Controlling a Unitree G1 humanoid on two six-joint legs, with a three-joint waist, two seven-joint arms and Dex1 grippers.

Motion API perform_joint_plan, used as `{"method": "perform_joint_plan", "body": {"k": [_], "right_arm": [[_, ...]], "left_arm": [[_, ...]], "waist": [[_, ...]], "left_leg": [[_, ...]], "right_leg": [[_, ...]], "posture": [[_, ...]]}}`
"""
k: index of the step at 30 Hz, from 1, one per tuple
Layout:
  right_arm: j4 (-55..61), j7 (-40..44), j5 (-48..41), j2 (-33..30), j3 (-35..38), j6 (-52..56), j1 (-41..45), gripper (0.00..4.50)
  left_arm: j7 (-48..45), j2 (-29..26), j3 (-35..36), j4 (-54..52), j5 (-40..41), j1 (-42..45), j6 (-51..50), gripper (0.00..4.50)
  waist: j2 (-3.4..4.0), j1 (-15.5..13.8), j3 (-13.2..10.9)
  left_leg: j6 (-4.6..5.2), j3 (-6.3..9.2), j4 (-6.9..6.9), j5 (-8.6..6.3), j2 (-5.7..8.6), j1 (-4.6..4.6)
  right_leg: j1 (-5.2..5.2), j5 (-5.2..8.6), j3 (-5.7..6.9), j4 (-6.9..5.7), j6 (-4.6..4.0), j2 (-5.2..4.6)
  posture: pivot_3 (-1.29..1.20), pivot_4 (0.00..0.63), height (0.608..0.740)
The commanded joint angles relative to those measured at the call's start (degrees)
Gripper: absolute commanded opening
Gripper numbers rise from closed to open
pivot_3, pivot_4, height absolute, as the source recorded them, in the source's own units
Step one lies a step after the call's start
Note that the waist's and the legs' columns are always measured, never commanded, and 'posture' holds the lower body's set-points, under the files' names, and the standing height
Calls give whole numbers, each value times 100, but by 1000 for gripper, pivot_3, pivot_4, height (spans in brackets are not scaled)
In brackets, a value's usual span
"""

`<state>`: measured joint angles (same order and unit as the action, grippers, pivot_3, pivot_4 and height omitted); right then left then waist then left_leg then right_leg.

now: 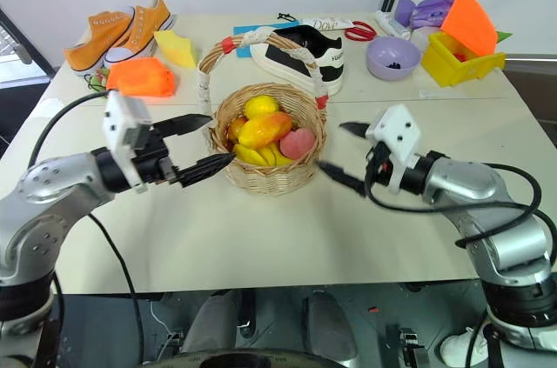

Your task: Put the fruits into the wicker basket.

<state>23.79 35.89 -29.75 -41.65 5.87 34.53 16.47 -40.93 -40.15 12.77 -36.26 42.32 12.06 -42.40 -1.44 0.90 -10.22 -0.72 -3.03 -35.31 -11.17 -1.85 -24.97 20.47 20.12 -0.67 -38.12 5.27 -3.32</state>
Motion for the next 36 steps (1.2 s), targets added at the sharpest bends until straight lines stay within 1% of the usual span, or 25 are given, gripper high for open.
{"method": "perform_joint_plan", "body": {"k": [1, 3, 6, 8, 9, 11, 13, 16, 19, 25, 28, 30, 32, 36], "right_arm": [[-309, -582, 321, 376, -34, 23, 404, 4500], [-396, -664, 442, 493, -92, 18, 496, 4500], [-870, -1153, 677, 1138, -213, -175, 993, 4500], [-1075, -1284, 628, 1464, -118, -185, 1206, 3953], [-1108, -1265, 600, 1549, -93, -196, 1257, 3639], [-1103, -1227, 622, 1604, -103, -204, 1283, 2672], [-1071, -1179, 626, 1619, -126, -184, 1265, 1542], [-971, -1168, 565, 1651, -67, -161, 1230, 22], [-787, -1189, 376, 1598, 263, -144, 1189, 22], [-713, -1186, 198, 746, 1647, -148, 880, 22], [-727, -1049, 347, 247, 2075, -160, 491, 22], [-917, -1014, 514, -56, 2400, -216, 163, 22], [-1189, -1108, 686, -230, 2668, -300, -89, 22], [-1783, -1379, 943, -260, 3118, -595, -442, 22]], "left_arm": [[-440, -168, 260, -386, 266, -335, 337, 4475], [-475, -204, 263, -406, 281, -435, 409, 4475], [-424, -117, 152, -497, 90, -600, 720, 4475], [-351, -17, 114, -528, 49, -623, 895, 4500], [-312, 37, 107, -534, 54, -623, 955, 4500], [-225, 112, 97, -554, 92, -619, 1000, 4500], [-165, 102, 46, -576, 98, -636, 966, 4500], [-54, 92, -94, -544, -29, -630, 972, 4500], [-18, 84, -206, -525, -84, -618, 991, 4500], [-8, 140, -496, -357, -178, -445, 1024, 4500], [-51, 184, -626, -253, -231, -323, 1059, 4500], [-101, 221, -713, -151, -285, -230, 1092, 4500], [-151, 246, -803, -35, -349, -145, 1134, 4500], [-224, 305, -929, 197, -449, 23, 1219, 4500]], "waist": [[0, -13, 0], [0, -51, 0], [2, 8, 0], [2, 21, 0], [3, 12, 0], [3, -22, 0], [3, -30, 0], [3, -9, 0], [4, -6, -1], [6, -70, -2], [6, -30, -1], [8, -23, 0], [15, -7, 2], [24, -8, 5]], "left_leg": [[0, 0, 0, 0, 0, 0], [0, 0, 0, 0, 1, 0], [0, 0, 0, 0, 2, 0], [-1, -3, 0, 1, 2, 1], [-1, -3, 0, 1, 2, 2], [-1, -2, 4, 1, 1, 2], [-1, -1, 5, 1, 2, 1], [0, -2, 5, 0, 2, 0], [0, -2, 5, 1, 1, 0], [0, -1, 3, 0, 5, -4], [1, -3, 4, 0, 4, -4], [1, -1, 6, 0, 1, -3], [1, -2, 7, 1, 0, -3], [2, -8, 3, 1, 0, 2]], "right_leg": [[0, 0, 0, 0, 0, 0], [-1, 0, 1, 0, -1, -3], [-3, -1, 1, 1, -1, -5], [0, -2, -2, -5, -2, -4], [0, -2, -2, -7, -2, -3], [2, -1, -1, -8, -2, -2], [2, -1, 2, -8, -1, -2], [2, -1, 1, -7, -1, -3], [4, -1, 1, -9, -1, -2], [2, -1, 3, -6, -1, -6], [2, -1, 2, -4, -1, -5], [3, -1, 2, -4, -1, -1], [3, -1, 0, -5, -1, 5], [2, -1, -7, -7, 0, 9]], "posture": [[0, 150, 733], [0, 150, 733], [0, 150, 733], [0, 150, 733], [0, 150, 733], [0, 150, 733], [0, 150, 733], [0, 150, 733], [0, 150, 733], [0, 150, 733], [0, 150, 733], [0, 150, 733], [0, 150, 733], [0, 150, 733]]}}
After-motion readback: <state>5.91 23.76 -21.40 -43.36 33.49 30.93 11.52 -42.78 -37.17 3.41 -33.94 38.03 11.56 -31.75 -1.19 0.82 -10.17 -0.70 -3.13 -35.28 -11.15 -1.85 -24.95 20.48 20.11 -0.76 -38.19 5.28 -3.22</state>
